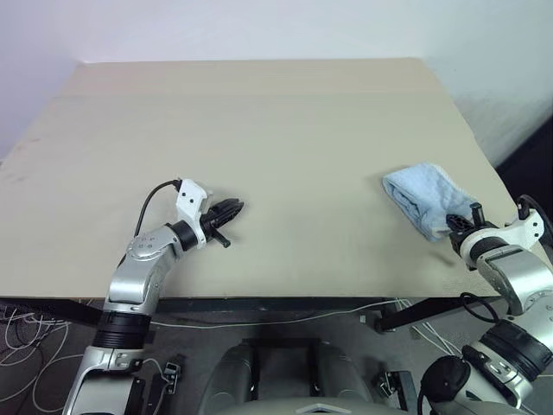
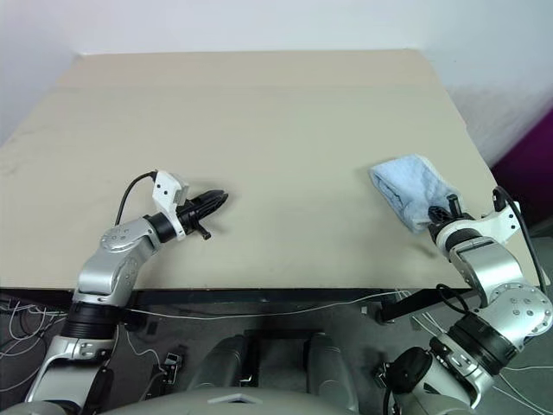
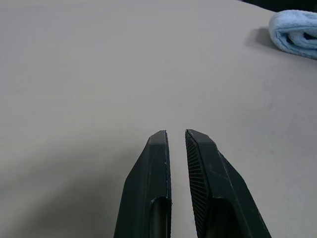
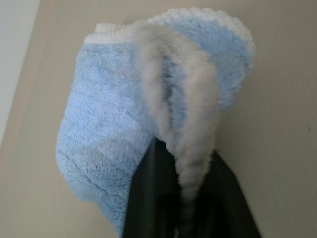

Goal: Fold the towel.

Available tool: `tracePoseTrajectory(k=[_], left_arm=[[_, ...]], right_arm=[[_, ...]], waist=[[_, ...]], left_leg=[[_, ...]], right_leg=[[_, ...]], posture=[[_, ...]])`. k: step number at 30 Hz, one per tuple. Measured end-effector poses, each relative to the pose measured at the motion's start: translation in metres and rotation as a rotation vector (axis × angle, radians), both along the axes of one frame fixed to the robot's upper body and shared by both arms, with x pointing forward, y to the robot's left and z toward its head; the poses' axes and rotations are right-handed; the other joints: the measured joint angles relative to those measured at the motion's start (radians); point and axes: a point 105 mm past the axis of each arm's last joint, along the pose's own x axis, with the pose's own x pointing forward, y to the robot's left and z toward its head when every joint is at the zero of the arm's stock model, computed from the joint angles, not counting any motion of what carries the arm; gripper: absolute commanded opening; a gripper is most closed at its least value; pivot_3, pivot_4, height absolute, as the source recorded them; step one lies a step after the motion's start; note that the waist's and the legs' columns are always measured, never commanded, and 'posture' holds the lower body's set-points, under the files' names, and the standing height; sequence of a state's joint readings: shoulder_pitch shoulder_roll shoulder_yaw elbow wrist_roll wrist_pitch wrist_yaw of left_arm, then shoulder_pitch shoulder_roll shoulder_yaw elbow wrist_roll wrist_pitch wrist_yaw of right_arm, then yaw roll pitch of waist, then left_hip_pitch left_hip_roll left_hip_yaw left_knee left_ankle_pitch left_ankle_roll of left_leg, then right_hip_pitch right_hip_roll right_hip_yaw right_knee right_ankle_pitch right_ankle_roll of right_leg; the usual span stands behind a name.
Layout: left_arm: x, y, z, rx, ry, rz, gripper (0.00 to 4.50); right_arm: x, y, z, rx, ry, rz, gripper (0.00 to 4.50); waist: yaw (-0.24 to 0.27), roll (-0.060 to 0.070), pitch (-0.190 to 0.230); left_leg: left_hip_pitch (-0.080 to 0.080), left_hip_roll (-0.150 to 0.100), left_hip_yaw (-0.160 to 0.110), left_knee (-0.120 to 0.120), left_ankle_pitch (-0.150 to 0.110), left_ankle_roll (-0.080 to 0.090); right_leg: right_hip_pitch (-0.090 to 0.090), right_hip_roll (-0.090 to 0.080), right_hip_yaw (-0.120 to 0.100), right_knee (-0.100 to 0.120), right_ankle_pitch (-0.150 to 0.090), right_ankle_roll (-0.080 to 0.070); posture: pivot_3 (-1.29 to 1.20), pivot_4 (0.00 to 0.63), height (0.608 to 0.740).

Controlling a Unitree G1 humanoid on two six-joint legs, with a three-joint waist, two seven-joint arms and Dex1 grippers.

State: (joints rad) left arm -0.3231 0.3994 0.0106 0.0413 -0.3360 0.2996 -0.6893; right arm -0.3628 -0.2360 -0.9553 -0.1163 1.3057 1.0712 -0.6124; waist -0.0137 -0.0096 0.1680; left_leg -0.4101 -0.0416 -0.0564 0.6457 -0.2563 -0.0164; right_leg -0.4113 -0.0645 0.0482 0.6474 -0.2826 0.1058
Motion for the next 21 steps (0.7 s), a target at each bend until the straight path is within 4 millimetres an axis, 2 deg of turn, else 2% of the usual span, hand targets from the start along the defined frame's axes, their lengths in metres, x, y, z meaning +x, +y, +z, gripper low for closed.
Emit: tracePoseTrajectory(k=[10, 16, 19, 21], left_arm=[[0.000, -0.005, -0.002, -0.010, 0.004, -0.018, 0.60], [0.002, -0.003, -0.004, -0.015, 0.017, -0.019, 0.60], [0.007, 0.002, -0.003, -0.011, 0.012, 0.012, 0.60], [0.013, 0.007, -0.004, 0.013, 0.007, 0.056, 0.60]], right_arm=[[0.000, -0.007, 0.013, 0.035, -0.073, -0.082, 4.42], [-0.005, -0.033, 0.027, -0.043, -0.092, -0.216, 4.47], [-0.005, -0.048, 0.043, -0.167, -0.119, -0.262, 4.47], [0.003, -0.046, 0.055, -0.307, -0.135, -0.220, 4.47]], waist=[[-0.001, 0.000, 0.000], [0.000, 0.000, 0.000], [-0.001, 0.000, 0.000], [-0.004, 0.000, 0.000]], left_leg=[[0.000, 0.000, 0.000, 0.000, 0.000, 0.000], [0.000, 0.000, 0.000, 0.000, 0.000, 0.000], [0.001, 0.000, 0.000, 0.000, 0.000, 0.000], [0.001, 0.000, 0.000, 0.000, 0.000, 0.000]], right_leg=[[0.000, 0.000, 0.000, 0.000, 0.000, 0.000], [0.000, 0.000, 0.000, 0.000, 0.000, 0.000], [0.000, 0.001, 0.000, 0.000, 0.000, 0.000], [0.000, 0.001, 0.000, 0.000, 0.000, 0.000]], posture=[[0.00, 0.150, 0.740], [0.00, 0.150, 0.740], [0.00, 0.150, 0.740], [0.00, 0.150, 0.740]])
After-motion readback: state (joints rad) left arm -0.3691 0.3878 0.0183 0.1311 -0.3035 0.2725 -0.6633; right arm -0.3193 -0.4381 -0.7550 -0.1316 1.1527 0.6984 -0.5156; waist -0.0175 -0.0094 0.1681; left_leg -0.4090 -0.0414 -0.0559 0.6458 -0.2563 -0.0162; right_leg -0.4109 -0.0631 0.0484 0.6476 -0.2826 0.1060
